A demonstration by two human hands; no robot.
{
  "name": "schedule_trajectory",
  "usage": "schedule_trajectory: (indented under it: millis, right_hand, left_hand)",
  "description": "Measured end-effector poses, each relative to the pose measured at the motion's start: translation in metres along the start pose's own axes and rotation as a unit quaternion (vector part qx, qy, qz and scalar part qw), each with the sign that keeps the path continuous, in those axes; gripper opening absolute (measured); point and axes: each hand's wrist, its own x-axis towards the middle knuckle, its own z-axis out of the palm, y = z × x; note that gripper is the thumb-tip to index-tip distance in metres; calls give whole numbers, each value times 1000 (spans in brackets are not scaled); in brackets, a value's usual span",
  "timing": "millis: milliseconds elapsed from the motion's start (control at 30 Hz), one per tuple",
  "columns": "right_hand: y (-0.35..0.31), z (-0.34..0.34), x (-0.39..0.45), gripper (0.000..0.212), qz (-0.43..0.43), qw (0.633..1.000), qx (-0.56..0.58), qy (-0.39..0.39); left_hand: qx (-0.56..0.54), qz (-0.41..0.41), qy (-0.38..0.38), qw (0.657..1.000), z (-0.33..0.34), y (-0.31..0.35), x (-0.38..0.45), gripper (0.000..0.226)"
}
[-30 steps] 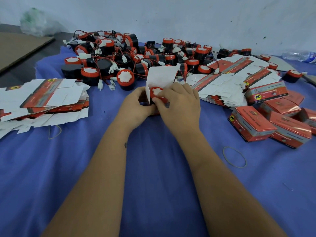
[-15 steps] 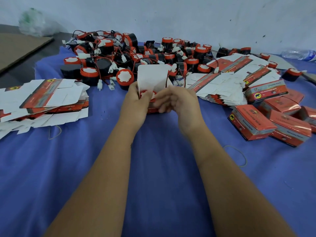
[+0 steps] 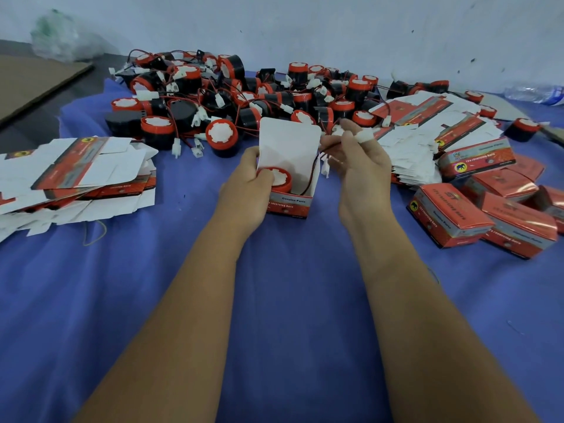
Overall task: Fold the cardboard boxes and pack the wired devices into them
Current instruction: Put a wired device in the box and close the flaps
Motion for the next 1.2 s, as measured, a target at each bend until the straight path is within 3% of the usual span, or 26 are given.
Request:
schedule_trajectory:
  millis: [133,267,367,467,533,600,767,900,1033,1133,1200]
  right_hand:
    - [-1,7,-11,14,-208,948,-242,-3]
    - [-7,16,-25,15,-275,918,-275,-79]
    - [-9,21,-33,12,-272,917,-238,-168]
    - [-7,26,-36,24,-194,933,-213,-217]
    - [-4,27,-34,15,-188,922,-268,-205]
    - [-2,24,-29,9,-217,907,-324,-160]
    - [4,12,-16,26,-238,895,-372,-66]
    - [10,6,-13,23,-311,801,-506,-75]
    - [12,5,-12,12,-356,740,-565,-78]
    - [10,2,-9,11,-350,739,-574,-46]
    - [9,-2,-6,8,-316,772,-549,-58]
  left_hand:
    - [28,16,3,999,2,-2,0,34]
    - [27,37,10,999,2,-2,-3,38]
    - [39,49,10,998,3,-1,-3,24]
    - [64,56,19,996,5,3,-2,39]
    - [53,59,13,997,4,5,-6,46]
    - [44,64,3,997,3,5,-9,36]
    - [38,41,0,998,4,4,-5,33]
    - [44,51,12,998,5,4,-5,38]
    - [47,66,42,996,5,0,-2,39]
    - [50,68,60,995,5,-4,1,32]
    - [52,70,66,994,5,-4,2,32]
